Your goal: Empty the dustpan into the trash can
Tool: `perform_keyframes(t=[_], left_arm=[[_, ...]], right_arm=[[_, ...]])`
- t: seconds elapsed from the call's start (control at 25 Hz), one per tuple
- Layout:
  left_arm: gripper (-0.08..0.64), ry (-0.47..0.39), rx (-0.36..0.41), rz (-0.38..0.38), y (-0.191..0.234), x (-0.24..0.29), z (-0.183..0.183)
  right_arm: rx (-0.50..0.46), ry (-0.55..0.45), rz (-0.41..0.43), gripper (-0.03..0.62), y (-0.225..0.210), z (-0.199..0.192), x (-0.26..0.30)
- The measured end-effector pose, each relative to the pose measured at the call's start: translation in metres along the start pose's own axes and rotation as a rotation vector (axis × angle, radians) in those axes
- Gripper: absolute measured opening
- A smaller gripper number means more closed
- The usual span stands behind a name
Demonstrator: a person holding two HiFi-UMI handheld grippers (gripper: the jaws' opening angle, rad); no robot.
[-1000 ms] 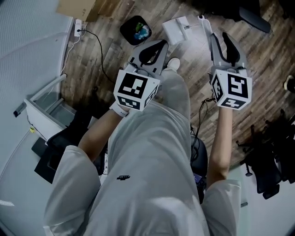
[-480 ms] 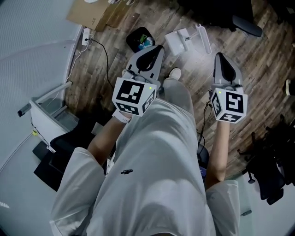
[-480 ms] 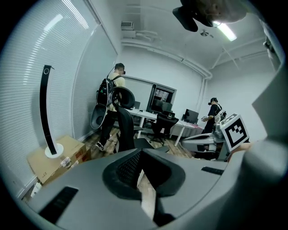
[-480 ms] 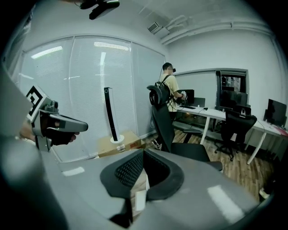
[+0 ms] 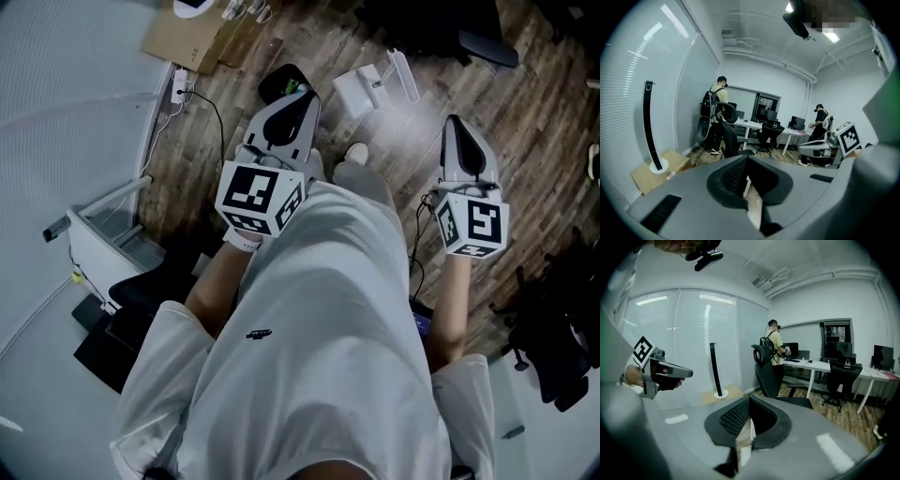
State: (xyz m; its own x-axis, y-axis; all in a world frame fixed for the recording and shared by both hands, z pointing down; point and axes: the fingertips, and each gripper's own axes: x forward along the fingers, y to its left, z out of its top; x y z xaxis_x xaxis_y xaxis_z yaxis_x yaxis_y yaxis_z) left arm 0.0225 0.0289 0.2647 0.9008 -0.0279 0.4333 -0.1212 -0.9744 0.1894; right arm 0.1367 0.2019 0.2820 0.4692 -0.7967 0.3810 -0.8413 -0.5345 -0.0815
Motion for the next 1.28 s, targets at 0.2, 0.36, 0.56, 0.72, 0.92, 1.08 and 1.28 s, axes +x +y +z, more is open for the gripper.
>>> perform_keyframes(t=[0.2,0.36,0.56,0.72,0.92,1.08,1.28], left_arm=[[0.006,-0.030,0.008,0.001,-0.006,-0.012,0.013],[0.006,-0.040,0.012,0.002,-0.007,-0.021,0.017],[0.006,-0.053,0.006,0.011,-0.008,-0.031,0.020],[0.006,-0.072,0.015,-0.005,-0.018,-0.034,0.027],[0.007,-0.081,0.019,-0.025,-0.028,-0.034,0.030],[0.006,-0.081,0.022,-0.038,-0.030,-0.035,0.032],[0.006,-0.095,0.001,-0.022,-0.027,-0.036,0.033]], right_arm=[[-0.009,-0.040,-0.025,0.012,-0.008,0.017,-0.021],[-0.011,-0.074,-0.046,0.011,-0.010,0.027,-0.036],[-0.001,-0.101,-0.063,0.011,-0.007,0.034,-0.055],[0.015,-0.132,-0.068,0.012,-0.004,0.039,-0.061],[0.001,-0.143,-0.061,0.011,-0.001,0.041,-0.063],[-0.025,-0.136,-0.046,0.011,0.003,0.042,-0.065],[-0.048,-0.119,-0.029,0.011,0.009,0.038,-0.058]])
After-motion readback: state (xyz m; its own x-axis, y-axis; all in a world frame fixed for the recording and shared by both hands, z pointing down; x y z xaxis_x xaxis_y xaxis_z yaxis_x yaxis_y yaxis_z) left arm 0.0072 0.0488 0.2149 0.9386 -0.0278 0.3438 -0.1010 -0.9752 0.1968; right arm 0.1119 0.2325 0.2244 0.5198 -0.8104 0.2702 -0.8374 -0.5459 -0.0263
